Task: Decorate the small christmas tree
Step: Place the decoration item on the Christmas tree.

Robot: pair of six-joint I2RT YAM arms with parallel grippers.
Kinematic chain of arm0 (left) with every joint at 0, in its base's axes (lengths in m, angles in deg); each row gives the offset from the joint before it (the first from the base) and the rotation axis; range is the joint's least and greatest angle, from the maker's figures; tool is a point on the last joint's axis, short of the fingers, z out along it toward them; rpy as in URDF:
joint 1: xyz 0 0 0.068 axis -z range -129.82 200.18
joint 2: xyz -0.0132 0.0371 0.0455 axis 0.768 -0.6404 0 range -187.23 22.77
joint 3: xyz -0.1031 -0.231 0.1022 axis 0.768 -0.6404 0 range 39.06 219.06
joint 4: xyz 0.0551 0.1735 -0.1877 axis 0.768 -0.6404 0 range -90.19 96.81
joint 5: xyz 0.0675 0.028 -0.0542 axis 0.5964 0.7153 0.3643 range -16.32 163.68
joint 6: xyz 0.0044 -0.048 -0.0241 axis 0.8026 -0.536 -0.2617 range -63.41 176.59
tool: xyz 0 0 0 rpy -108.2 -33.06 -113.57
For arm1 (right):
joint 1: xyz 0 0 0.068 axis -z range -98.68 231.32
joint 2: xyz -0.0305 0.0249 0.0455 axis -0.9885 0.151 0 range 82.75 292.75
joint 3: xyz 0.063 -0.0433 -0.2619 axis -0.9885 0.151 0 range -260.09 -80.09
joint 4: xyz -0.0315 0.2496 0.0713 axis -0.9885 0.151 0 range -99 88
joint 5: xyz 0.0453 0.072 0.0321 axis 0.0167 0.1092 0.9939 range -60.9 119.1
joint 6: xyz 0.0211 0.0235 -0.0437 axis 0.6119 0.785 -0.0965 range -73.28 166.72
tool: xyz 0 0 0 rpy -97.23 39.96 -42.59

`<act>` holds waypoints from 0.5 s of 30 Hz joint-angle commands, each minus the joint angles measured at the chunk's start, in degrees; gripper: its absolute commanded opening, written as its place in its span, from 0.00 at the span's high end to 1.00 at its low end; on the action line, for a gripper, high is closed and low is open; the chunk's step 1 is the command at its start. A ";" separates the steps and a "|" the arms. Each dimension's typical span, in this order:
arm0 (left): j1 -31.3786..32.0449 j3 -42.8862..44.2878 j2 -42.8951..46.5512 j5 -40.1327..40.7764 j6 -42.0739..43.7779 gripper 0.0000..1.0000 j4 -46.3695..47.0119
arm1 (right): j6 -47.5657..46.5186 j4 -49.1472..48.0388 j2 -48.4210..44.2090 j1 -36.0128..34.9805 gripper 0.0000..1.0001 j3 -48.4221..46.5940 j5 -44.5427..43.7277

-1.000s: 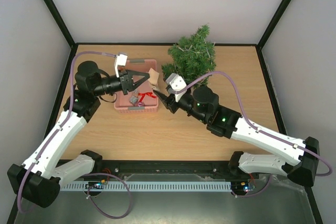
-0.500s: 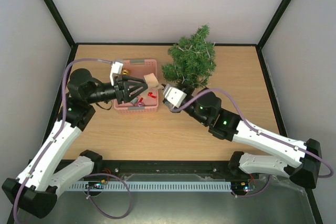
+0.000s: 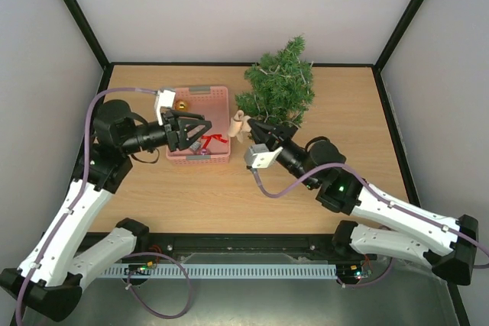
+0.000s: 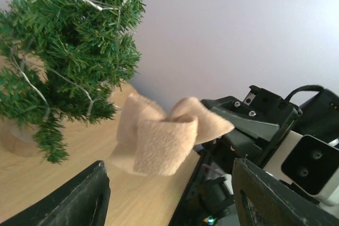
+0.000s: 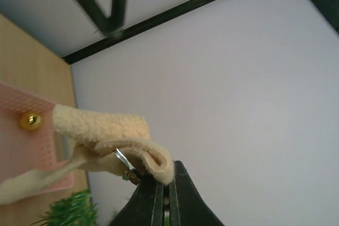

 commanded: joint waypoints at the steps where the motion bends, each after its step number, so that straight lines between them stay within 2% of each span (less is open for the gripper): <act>1: -0.07 -5.12 0.38 -5.33 -13.18 0.37 13.14 | -4.03 -8.84 -3.31 -0.25 0.98 1.41 2.25; 5: 0.06 -11.81 1.08 -6.92 -28.98 0.40 32.07 | -0.73 -13.70 -4.68 -0.24 0.98 2.26 5.59; 10: 1.22 -16.24 -1.27 -7.21 -43.30 0.44 49.13 | 3.12 -17.19 -4.02 -0.22 0.98 1.16 8.46; 15: 2.72 -19.41 -5.08 -4.23 -61.95 0.43 72.86 | 4.76 -17.95 -2.16 -0.21 0.98 -1.82 11.95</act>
